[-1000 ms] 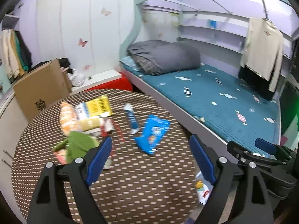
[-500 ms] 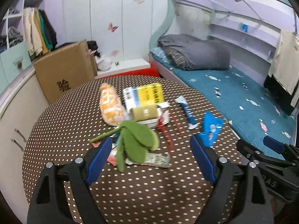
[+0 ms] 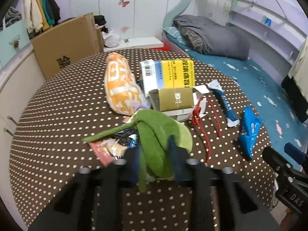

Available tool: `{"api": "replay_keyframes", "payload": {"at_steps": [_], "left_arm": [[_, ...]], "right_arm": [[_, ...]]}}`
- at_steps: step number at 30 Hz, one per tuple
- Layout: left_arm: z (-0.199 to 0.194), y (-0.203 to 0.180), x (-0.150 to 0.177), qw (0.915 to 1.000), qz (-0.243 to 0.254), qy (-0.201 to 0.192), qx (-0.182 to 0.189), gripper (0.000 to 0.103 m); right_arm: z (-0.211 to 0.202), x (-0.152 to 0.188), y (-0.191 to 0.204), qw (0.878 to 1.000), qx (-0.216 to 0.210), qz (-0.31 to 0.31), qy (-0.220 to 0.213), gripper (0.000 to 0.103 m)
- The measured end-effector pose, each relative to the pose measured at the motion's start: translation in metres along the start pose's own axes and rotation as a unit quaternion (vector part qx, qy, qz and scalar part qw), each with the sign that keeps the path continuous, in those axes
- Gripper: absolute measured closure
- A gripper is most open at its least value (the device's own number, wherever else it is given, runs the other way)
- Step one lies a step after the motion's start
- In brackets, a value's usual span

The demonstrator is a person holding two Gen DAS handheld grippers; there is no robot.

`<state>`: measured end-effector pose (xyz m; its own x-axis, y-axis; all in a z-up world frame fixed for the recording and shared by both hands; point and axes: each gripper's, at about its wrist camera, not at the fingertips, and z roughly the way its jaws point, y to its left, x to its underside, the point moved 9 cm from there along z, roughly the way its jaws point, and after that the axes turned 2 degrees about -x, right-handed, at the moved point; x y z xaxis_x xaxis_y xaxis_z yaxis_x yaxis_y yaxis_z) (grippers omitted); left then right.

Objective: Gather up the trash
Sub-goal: 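Grasp the green fake leaf with the left gripper, then grasp the white-and-silver snack wrapper with the right gripper while the left holds the leaf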

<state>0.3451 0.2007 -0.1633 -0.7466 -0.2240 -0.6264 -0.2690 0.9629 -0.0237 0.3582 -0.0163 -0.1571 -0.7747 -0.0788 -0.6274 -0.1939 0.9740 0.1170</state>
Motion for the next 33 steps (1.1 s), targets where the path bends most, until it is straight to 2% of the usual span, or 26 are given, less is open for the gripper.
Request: {"api": "replay_keyframes", "payload": {"at_steps": [6, 11, 16, 21, 24, 25, 28, 33], "left_arm": [[-0.031, 0.002, -0.011, 0.9987, -0.006, -0.036, 0.036, 0.094], [-0.079, 0.009, -0.028, 0.9948, -0.003, -0.090, 0.047, 0.094], [-0.105, 0.028, -0.034, 0.9926, -0.008, -0.117, 0.033, 0.094], [-0.114, 0.059, -0.023, 0.9933, -0.022, -0.114, 0.005, 0.094], [-0.111, 0.080, -0.009, 0.9939, -0.034, -0.104, -0.012, 0.094], [-0.109, 0.088, -0.003, 0.9942, -0.039, -0.099, -0.018, 0.094], [-0.103, 0.106, 0.012, 0.9947, -0.051, -0.085, -0.028, 0.094], [-0.086, 0.127, 0.040, 0.9950, -0.076, -0.053, -0.037, 0.094]], "right_arm": [[0.000, -0.003, -0.004, 1.000, 0.000, 0.007, 0.000, 0.019], [-0.006, -0.006, 0.003, 1.000, -0.008, 0.002, -0.007, 0.019], [-0.009, -0.009, 0.023, 0.999, -0.025, -0.020, -0.013, 0.019], [-0.007, -0.006, 0.069, 0.993, -0.080, -0.086, -0.012, 0.019], [-0.004, -0.001, 0.095, 0.988, -0.084, -0.131, -0.019, 0.020], [-0.004, 0.001, 0.104, 0.985, -0.087, -0.150, -0.024, 0.024], [0.005, 0.013, 0.133, 0.973, -0.116, -0.198, -0.012, 0.028], [0.027, 0.028, 0.154, 0.962, -0.133, -0.239, 0.023, 0.041]]}}
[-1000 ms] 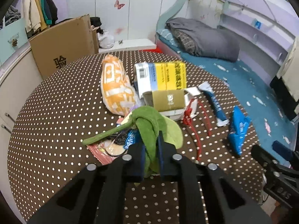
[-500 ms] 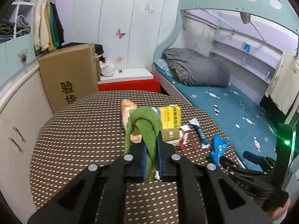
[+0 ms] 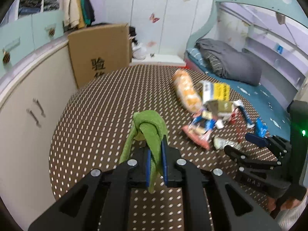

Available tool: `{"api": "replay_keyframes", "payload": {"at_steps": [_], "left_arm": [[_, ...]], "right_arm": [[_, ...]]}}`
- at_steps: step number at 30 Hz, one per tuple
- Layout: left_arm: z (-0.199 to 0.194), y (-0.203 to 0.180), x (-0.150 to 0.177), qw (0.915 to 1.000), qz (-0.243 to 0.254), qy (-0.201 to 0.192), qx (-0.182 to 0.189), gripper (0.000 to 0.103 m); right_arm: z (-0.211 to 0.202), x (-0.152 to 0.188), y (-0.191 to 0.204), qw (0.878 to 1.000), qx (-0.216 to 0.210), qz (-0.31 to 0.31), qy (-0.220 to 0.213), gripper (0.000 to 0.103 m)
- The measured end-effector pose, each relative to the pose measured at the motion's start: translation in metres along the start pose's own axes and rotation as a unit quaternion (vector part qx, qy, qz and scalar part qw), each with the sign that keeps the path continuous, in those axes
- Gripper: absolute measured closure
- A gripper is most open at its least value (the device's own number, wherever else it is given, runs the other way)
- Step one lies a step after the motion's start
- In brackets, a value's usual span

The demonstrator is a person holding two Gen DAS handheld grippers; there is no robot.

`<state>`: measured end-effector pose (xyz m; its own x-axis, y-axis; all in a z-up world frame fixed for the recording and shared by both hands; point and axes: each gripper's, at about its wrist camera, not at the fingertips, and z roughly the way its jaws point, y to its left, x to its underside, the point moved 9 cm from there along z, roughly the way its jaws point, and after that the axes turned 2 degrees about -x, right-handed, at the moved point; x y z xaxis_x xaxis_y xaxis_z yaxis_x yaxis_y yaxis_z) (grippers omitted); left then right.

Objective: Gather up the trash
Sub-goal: 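Grasp the white-and-silver snack wrapper with the right gripper while the left holds the leaf, then carry both items to the bucket and open the left gripper over it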

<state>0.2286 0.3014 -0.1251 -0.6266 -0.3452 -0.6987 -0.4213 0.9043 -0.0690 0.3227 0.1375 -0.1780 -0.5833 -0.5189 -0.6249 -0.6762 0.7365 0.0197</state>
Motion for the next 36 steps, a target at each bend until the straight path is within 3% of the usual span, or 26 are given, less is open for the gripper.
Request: {"api": "replay_keyframes", "payload": {"at_steps": [4, 7, 10, 20, 28, 32, 36], "left_arm": [[0.006, 0.006, 0.015, 0.9999, -0.005, 0.014, -0.005, 0.093], [0.007, 0.006, 0.018, 0.9998, -0.006, 0.017, -0.002, 0.093], [0.005, -0.001, 0.018, 0.9999, -0.003, 0.015, 0.005, 0.093], [-0.001, -0.043, 0.015, 0.9990, 0.031, 0.005, 0.030, 0.093], [-0.009, -0.084, 0.010, 0.9967, 0.060, -0.004, 0.055, 0.093], [-0.011, -0.107, 0.010, 0.9947, 0.078, -0.007, 0.066, 0.093], [-0.013, -0.128, 0.010, 0.9924, 0.092, -0.006, 0.081, 0.093]], "right_arm": [[0.013, -0.001, 0.001, 1.000, -0.008, -0.004, 0.011, 0.042], [0.012, -0.002, -0.005, 1.000, -0.002, 0.006, 0.017, 0.079], [0.009, 0.001, -0.011, 0.999, -0.012, 0.022, 0.027, 0.085], [-0.021, 0.018, -0.033, 0.992, -0.043, 0.116, 0.011, 0.088], [-0.050, 0.024, -0.057, 0.990, -0.034, 0.138, -0.013, 0.088], [-0.063, 0.027, -0.071, 0.990, -0.003, 0.142, -0.024, 0.088], [-0.076, 0.033, -0.085, 0.987, 0.002, 0.158, -0.033, 0.088]]}}
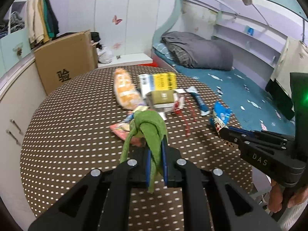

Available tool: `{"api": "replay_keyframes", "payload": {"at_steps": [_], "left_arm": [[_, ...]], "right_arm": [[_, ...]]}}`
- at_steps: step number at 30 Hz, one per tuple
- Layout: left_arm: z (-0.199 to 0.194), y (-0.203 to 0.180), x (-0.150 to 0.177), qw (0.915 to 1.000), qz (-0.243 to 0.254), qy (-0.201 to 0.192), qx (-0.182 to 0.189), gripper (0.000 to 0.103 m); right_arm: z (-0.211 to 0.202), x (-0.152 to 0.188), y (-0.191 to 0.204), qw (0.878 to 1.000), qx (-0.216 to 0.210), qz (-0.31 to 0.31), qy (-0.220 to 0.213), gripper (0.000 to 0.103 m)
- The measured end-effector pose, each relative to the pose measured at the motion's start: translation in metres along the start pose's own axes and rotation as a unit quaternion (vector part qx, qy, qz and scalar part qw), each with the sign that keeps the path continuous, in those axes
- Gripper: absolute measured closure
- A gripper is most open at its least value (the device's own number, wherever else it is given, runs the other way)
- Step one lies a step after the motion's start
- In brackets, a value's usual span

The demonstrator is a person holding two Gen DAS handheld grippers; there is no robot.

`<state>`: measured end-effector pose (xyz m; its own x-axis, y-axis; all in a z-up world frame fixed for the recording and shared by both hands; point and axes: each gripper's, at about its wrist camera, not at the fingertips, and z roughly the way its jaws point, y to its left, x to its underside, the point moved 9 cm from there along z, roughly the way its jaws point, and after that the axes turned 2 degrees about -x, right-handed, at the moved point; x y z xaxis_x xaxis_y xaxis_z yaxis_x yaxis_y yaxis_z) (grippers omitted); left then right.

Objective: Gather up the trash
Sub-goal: 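Carry both items to the bucket and open the left gripper over it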

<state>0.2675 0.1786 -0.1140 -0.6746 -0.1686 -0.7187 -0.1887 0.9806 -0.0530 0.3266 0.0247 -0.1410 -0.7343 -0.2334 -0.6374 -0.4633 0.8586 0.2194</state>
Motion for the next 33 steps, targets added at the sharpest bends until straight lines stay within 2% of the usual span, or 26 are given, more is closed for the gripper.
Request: {"api": "replay_keyframes", "payload": {"at_steps": [8, 17, 29, 33], "left_arm": [[0.005, -0.062, -0.001, 0.9981, 0.046, 0.003, 0.040, 0.093], [0.008, -0.135, 0.002, 0.9917, 0.098, 0.007, 0.083, 0.093], [0.015, -0.228, 0.020, 0.9776, 0.155, 0.025, 0.140, 0.093], [0.018, -0.260, 0.033, 0.9702, 0.178, 0.037, 0.160, 0.093]], "right_arm": [[-0.030, 0.006, -0.044, 0.999, 0.030, 0.039, -0.024, 0.088], [-0.055, 0.022, -0.095, 0.995, 0.057, 0.080, -0.036, 0.088], [-0.090, 0.070, -0.175, 0.981, 0.104, 0.156, -0.040, 0.088], [-0.101, 0.089, -0.199, 0.976, 0.119, 0.179, -0.040, 0.088]]}}
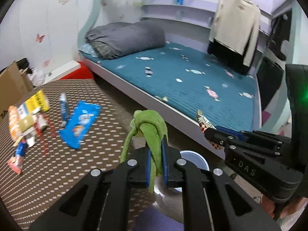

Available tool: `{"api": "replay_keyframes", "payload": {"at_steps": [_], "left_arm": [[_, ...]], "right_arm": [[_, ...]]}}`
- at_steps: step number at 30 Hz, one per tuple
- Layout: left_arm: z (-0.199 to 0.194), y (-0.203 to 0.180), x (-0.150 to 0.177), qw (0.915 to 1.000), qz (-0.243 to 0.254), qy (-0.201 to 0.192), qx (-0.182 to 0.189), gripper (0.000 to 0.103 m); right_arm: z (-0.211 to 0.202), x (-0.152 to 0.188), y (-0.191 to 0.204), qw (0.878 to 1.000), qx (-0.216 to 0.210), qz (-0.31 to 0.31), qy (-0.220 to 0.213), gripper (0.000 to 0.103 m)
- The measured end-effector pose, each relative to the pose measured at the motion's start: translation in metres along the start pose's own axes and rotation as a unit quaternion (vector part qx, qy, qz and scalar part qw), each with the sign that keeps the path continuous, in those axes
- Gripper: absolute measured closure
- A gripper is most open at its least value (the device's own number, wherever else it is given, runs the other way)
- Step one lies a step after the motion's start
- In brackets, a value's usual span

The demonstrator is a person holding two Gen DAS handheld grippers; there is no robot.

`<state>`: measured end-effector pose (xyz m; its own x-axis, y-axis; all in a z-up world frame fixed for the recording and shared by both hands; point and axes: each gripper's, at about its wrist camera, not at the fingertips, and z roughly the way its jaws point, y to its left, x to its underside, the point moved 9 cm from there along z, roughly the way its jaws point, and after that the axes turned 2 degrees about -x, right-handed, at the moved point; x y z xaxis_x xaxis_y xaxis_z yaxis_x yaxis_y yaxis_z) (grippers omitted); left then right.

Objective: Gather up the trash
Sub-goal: 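Carry both items to the bucket and open the left gripper over it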

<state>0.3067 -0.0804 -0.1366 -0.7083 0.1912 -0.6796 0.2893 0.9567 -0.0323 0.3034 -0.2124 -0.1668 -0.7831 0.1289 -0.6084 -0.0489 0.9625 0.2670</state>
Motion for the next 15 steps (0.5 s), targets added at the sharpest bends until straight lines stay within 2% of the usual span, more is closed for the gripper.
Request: {"api": "replay_keyframes", "payload": {"at_steps": [7, 15], "left_arm": [[0.028, -0.055, 0.012, 0.9977, 0.049, 0.035, 0.031, 0.093], [0.066, -0.111, 0.037, 0.9895, 0.102, 0.085, 0.057, 0.093]], "right_arm": [[-0.003, 0.022, -0.064, 0.997, 0.031, 0.063, 0.004, 0.088], [-0.002, 0.057, -0.135, 0.987, 0.076, 0.142, 0.018, 0.088]]}}
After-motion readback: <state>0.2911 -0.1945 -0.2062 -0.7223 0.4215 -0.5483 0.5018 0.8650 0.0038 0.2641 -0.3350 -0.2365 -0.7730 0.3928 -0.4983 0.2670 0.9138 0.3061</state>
